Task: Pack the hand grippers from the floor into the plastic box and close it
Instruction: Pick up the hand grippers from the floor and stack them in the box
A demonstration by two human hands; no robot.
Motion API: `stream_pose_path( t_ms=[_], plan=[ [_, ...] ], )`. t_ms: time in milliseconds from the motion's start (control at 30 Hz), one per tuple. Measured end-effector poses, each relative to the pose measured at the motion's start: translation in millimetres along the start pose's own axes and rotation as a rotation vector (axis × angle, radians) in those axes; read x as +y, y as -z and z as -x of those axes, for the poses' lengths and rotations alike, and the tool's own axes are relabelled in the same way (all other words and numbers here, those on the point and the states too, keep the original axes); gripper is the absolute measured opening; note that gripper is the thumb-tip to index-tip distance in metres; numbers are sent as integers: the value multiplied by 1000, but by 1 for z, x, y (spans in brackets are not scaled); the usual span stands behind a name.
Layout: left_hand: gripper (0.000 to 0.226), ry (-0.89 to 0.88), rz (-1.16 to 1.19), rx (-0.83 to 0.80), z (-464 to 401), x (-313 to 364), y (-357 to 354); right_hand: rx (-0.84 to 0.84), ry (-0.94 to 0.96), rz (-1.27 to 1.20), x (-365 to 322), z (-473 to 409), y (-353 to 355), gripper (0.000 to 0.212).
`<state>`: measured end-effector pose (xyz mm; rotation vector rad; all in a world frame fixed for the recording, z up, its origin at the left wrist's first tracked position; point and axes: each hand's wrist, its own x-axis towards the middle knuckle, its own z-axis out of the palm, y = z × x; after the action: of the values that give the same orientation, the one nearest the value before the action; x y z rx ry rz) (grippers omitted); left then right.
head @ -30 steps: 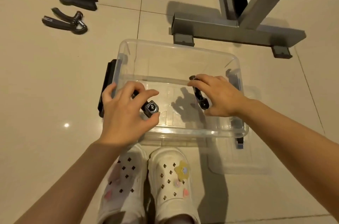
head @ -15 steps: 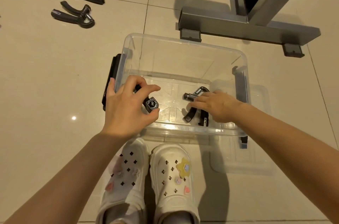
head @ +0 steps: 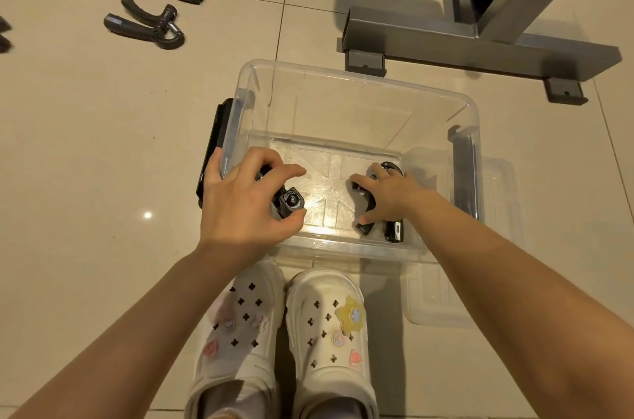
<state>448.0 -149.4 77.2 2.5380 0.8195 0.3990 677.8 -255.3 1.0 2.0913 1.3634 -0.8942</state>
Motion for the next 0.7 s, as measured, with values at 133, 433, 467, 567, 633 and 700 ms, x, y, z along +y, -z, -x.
stream_pose_path(
  t_ms=[133,433,467,567,633,700],
  plan=[
    [46,7,3,-7,-3,-1,1,-16,12,11,-1,1,-2,86],
    [56,114,452,78,-5,1,16,369,323,-346,-27,49,54,93],
    [57,123,563,97,-2,3,22,412,384,-419,-33,59,62,96],
    [60,106,793,141,4,11,38,372,522,-681,-48,82,75,98],
    [62,100,916,152,2,14,47,331,554,-725,-52,87,76,95],
    [64,73,1022,147,1,15,52,309,559,-759,-53,86,74,92]
  ],
)
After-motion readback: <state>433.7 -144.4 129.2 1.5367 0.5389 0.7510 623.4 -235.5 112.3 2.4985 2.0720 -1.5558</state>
